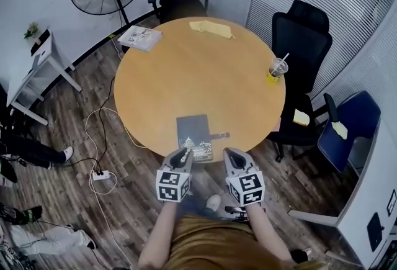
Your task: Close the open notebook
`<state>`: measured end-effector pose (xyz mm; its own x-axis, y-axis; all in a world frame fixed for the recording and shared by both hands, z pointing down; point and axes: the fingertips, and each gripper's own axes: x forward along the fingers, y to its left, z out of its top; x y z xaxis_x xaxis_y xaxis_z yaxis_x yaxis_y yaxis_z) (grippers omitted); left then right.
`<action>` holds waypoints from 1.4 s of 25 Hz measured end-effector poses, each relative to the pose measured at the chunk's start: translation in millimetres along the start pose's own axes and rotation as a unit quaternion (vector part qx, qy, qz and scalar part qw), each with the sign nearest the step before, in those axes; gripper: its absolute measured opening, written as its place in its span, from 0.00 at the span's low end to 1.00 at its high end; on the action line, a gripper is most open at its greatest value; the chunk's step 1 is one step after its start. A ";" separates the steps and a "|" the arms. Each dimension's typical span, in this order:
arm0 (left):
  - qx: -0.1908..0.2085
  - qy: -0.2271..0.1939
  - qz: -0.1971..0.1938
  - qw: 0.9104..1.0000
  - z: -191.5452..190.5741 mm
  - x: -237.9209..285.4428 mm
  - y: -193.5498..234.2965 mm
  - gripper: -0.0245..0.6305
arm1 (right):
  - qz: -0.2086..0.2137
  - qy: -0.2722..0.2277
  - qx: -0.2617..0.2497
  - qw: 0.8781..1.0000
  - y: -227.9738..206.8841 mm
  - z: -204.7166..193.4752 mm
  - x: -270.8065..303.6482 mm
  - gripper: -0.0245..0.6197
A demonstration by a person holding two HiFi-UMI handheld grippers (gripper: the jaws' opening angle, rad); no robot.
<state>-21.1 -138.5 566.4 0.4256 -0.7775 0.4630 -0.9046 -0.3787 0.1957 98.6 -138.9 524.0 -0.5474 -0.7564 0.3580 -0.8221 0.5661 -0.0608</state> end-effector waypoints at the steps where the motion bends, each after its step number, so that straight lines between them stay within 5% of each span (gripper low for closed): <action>1: -0.003 -0.010 0.003 1.000 7.0 -4.4 2.0 0.17 | 0.000 -0.005 -0.004 1.000 0.9 4.8 0.1 0.05; 13: -0.003 -0.086 0.035 0.996 51.2 -52.0 16.8 0.16 | 0.014 -0.039 -0.029 0.999 29.5 33.0 -1.4 0.05; 35: -0.007 -0.086 0.044 0.995 41.4 -57.2 15.2 0.16 | 0.000 -0.035 -0.028 0.999 21.6 23.2 -15.0 0.05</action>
<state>-58.2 -120.6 507.1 0.3409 -0.8826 0.3236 -0.9384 -0.2990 0.1730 85.4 -123.0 495.7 -0.5591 -0.7761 0.2918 -0.8127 0.5826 -0.0078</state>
